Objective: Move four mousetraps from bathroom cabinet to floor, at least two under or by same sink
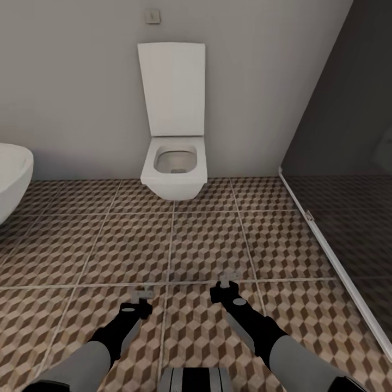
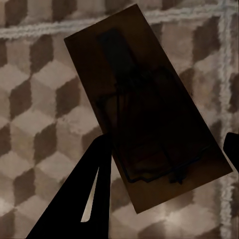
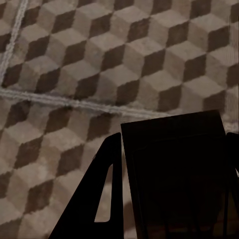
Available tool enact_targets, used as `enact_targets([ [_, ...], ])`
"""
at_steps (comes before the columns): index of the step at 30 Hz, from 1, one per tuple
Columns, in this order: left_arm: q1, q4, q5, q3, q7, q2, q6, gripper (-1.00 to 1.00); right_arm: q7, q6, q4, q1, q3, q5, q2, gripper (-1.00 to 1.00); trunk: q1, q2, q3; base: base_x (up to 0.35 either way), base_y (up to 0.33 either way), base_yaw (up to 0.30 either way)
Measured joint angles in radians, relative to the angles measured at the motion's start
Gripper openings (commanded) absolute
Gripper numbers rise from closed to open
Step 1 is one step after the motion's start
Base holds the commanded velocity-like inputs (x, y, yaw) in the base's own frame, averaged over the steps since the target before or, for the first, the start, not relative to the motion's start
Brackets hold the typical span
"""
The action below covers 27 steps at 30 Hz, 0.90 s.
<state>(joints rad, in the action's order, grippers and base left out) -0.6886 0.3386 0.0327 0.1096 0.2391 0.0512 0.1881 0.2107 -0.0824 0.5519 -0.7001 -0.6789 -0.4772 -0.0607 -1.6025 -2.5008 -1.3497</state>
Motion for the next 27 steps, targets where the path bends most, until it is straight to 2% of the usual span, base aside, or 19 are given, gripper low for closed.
enact_targets([
  [14, 0.000, 0.000, 0.000, 0.000, 0.000, 0.000, 0.000, -1.00, 0.000, 0.000, 0.000, 0.000, 0.000, 0.000, 0.000, -1.00, -0.006, -0.003, -0.054, 0.000, 0.000, 0.000],
  [24, 0.000, 0.000, 0.000, 0.000, 0.000, 0.000, 0.000, -1.00, -0.001, 0.001, 0.000, 0.000, -0.001, 0.000, 0.000, -1.00, -0.006, -0.003, -0.054, 0.000, 0.000, 0.000],
  [27, 0.000, 0.001, 0.000, -0.001, 0.000, 0.000, -0.023, -1.00, -0.002, 0.004, 0.000, 0.000, -0.001, 0.000, 0.000, -1.00, -0.006, -0.003, -0.054, 0.000, 0.000, 0.000],
])
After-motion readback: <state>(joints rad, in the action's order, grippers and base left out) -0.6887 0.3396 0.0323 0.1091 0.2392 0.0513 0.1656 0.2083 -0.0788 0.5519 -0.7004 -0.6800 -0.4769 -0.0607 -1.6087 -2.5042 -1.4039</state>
